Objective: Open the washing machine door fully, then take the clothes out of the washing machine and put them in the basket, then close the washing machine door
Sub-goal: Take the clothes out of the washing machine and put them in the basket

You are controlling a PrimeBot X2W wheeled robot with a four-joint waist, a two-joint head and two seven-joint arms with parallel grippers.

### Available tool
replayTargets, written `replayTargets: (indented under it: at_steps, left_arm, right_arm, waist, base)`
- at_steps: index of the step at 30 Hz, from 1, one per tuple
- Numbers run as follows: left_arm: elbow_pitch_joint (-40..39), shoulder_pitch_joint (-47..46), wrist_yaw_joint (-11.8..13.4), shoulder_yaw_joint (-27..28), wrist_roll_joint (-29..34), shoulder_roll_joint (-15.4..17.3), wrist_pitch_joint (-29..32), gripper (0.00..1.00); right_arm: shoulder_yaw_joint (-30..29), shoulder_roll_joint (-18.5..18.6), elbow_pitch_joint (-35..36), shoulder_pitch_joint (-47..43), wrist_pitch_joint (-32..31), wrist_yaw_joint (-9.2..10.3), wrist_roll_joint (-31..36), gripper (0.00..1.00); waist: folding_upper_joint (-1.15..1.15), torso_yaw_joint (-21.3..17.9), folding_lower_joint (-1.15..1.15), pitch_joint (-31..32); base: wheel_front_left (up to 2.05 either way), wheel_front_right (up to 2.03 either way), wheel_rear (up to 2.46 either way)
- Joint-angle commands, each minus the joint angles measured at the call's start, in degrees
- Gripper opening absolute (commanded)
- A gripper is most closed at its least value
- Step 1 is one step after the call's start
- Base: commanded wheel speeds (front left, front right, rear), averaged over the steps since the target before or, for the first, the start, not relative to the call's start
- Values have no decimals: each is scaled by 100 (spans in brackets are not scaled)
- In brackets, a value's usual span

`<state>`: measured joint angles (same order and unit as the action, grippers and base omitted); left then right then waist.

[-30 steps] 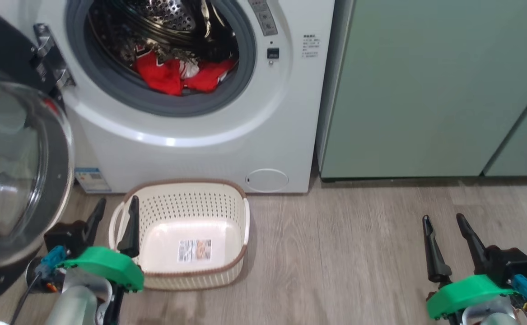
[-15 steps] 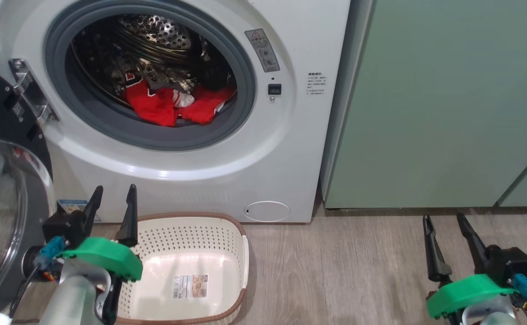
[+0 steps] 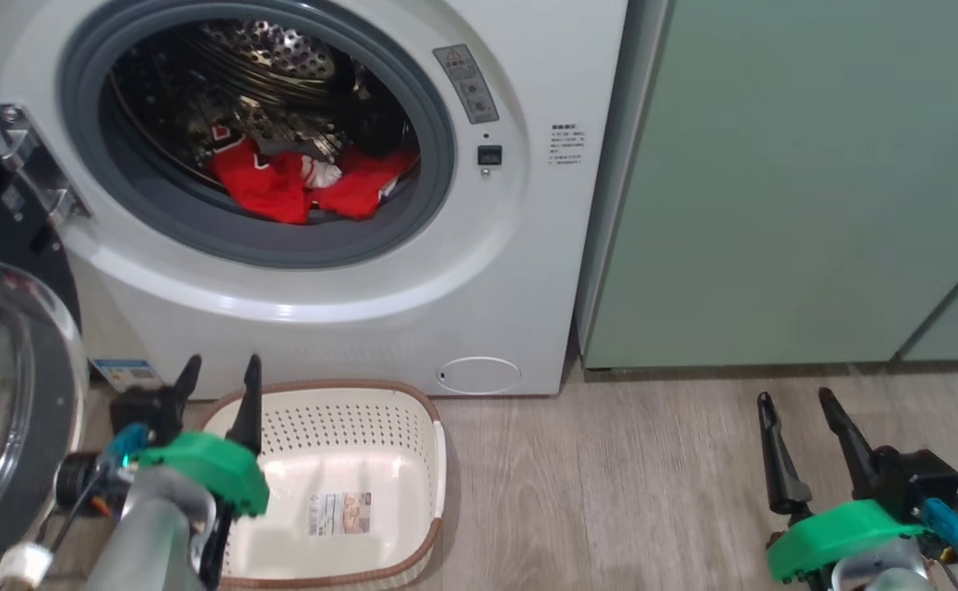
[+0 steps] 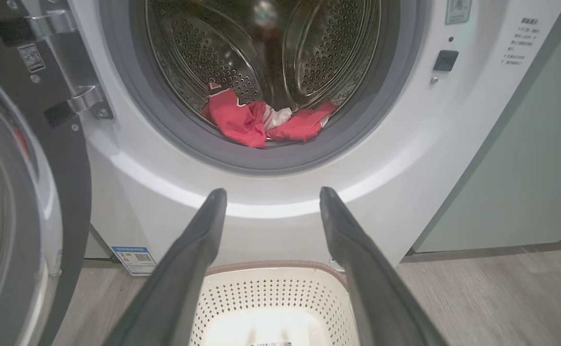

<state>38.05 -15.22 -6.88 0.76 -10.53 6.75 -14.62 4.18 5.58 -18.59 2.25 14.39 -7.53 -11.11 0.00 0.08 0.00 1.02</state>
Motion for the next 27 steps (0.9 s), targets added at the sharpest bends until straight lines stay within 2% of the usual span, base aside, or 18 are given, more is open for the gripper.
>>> replayTargets:
  at_steps: [1,4,10,24,27]
  left_arm:
    - [-109,-461,56,145,49,90,-38,100]
    - [350,-856,120,51,123,85,9,100]
    - [1195,-1878,157,-121,203,160,589,100]
    - [2217,-4352,569,-180,267,617,2155,100]
    - [2378,-4821,732,-203,323,774,2378,100]
  right_arm:
    - [143,48,158,198,61,4,-7,100]
    - [207,69,136,240,61,4,-5,100]
    - [357,101,142,481,61,4,-10,100]
    - [542,67,261,1267,61,4,-6,100]
    - [561,38,279,1413,61,4,-10,100]
  waist:
    - [0,-39,0,-54]
    - [0,-126,0,-163]
    - [0,-405,0,-569]
    - [0,-1057,0,-1920]
    - [0,-1165,0,-2207]
  base:
    - [0,0,0]
    - [0,0,0]
    - [0,0,0]
    - [0,0,0]
    - [0,0,0]
